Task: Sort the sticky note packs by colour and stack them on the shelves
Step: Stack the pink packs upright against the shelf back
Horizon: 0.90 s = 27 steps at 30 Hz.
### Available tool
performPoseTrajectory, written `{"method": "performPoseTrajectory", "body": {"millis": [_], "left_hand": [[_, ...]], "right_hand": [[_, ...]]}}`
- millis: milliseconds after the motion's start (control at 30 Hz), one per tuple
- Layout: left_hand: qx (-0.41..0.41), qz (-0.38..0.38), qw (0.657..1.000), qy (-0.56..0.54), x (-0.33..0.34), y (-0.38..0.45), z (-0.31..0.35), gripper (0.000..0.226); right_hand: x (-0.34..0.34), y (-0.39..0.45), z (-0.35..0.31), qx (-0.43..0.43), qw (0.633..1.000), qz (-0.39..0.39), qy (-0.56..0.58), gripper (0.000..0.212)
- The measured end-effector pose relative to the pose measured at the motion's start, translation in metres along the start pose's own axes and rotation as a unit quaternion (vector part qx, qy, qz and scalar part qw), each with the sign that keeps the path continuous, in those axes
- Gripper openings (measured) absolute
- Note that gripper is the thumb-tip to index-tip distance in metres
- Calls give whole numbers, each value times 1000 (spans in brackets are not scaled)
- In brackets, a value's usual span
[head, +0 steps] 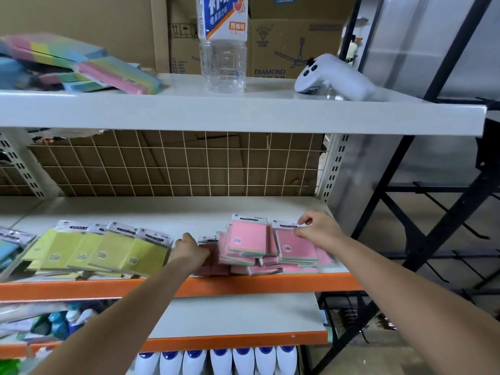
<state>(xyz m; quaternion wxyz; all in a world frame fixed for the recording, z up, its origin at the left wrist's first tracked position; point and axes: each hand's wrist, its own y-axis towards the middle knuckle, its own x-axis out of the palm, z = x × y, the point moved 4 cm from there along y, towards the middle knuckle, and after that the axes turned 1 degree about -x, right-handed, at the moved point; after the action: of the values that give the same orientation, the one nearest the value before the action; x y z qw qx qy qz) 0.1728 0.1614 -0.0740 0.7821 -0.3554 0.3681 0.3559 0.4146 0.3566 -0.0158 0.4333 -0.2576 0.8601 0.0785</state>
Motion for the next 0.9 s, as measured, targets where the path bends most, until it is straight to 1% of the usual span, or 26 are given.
{"method": "performPoseTrajectory", "body": {"millis": [67, 100, 333, 467, 567, 767, 833, 900], "left_hand": [[16, 8, 1000, 6, 1, -3, 0, 47], [21, 10, 1000, 12, 2, -4, 0, 47], [30, 38, 999, 4, 6, -16, -4, 41], [38, 51, 998, 19, 7, -24, -4, 40], [42, 48, 998, 3, 6, -27, -3, 40], [58, 44, 997, -36, -11, -28, 5, 31], [76, 42, 995, -49, -20, -28, 10, 25], [97, 36, 992, -71, -28, -32, 14, 14]], "right_hand": [[5, -1, -3, -13, 1000, -7, -4, 14], [9, -2, -4, -17, 1000, -14, -12, 13], [20, -1, -1, -5, 999, -34, -6, 18], [21, -2, -3, -14, 999, -35, -22, 18], [18, -4, -6, -21, 999, -22, -33, 16], [16, -14, -14, -41, 998, 19, -38, 9], [15, -20, -20, -49, 997, 27, -45, 9], [14, -26, -26, -53, 997, 32, -41, 9]]}}
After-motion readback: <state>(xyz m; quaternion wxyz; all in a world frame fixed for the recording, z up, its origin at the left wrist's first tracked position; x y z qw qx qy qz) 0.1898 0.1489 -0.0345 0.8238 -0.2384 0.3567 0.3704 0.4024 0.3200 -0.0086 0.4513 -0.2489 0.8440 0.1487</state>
